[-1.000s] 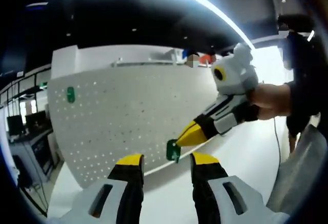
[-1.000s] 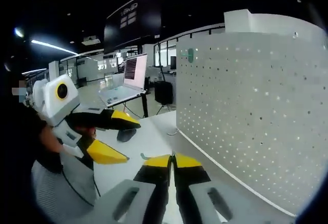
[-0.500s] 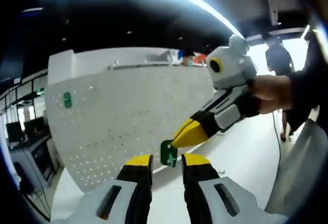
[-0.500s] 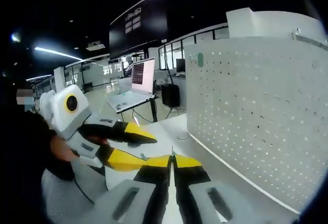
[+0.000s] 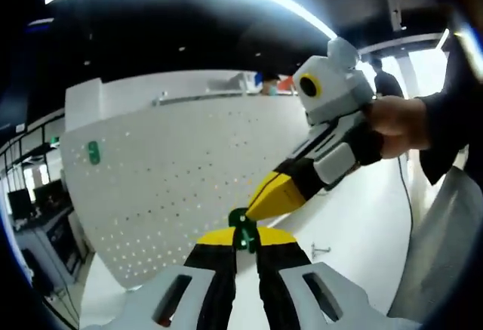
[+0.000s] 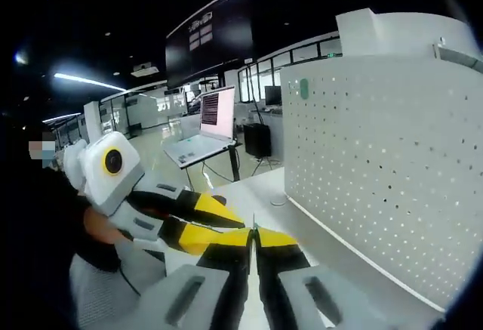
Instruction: Insert the hook assembly into the mounting plate slot until the hook locks in place.
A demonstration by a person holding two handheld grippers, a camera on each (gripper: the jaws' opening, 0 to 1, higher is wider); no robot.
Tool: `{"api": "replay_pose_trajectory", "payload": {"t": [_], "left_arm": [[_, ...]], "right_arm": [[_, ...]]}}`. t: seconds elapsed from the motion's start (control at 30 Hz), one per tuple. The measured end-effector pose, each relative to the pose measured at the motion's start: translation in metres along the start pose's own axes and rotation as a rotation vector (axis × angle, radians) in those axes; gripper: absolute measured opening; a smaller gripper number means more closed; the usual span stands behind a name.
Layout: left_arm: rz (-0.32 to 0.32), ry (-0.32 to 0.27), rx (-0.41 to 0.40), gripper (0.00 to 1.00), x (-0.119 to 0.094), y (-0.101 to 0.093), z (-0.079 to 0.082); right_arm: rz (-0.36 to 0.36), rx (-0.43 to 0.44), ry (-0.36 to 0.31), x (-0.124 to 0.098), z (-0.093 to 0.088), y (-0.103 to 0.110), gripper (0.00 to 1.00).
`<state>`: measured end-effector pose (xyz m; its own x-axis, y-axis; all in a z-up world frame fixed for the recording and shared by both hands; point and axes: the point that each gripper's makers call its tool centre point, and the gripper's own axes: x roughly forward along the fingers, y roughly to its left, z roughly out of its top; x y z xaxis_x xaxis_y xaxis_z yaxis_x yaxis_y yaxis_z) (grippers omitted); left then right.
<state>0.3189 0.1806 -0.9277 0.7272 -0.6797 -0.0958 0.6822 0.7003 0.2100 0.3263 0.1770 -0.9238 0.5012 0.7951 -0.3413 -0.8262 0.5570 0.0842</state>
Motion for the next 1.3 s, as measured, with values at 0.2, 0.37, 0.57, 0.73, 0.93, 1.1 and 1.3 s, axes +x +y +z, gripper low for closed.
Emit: {"api": "replay_pose_trajectory", "payload": {"t": [0.2, 0.37, 0.57, 0.73, 0.93, 1.1, 1.3], "left_arm": [[-0.001, 0.0, 0.011, 0.09, 0.0001, 0.0001, 0.0], [-0.001, 0.001, 0.014, 0.08, 0.0003, 0.0002, 0.0], [0.001, -0.003, 0.027, 0.06, -0.0001, 0.0004, 0.0004], [0.007, -0.004, 0.041, 0.04, -0.0003, 0.0014, 0.0009], [0.006, -0.004, 0.05, 0.04, -0.0002, 0.0007, 0.0012], [0.007, -0.009, 0.045, 0.03, -0.0002, 0.0007, 0.0021], [0.012, -0.009, 0.031, 0.03, -0.0009, 0.0012, 0.0022]], "right_arm": [[0.005, 0.009, -0.003, -0.0003, 0.0006, 0.0026, 0.0], [0.012, 0.014, -0.006, -0.0001, 0.0017, 0.0054, 0.0], [0.014, 0.025, -0.009, 0.0002, 0.0023, 0.006, 0.0], [0.017, 0.034, -0.012, -0.0004, 0.0025, 0.0063, 0.0], [0.016, 0.036, -0.012, -0.0008, 0.0026, 0.0064, 0.0], [0.013, 0.03, -0.013, -0.0013, 0.0038, 0.0066, 0.01], [0.013, 0.022, -0.016, -0.0012, 0.0043, 0.007, 0.01]]}}
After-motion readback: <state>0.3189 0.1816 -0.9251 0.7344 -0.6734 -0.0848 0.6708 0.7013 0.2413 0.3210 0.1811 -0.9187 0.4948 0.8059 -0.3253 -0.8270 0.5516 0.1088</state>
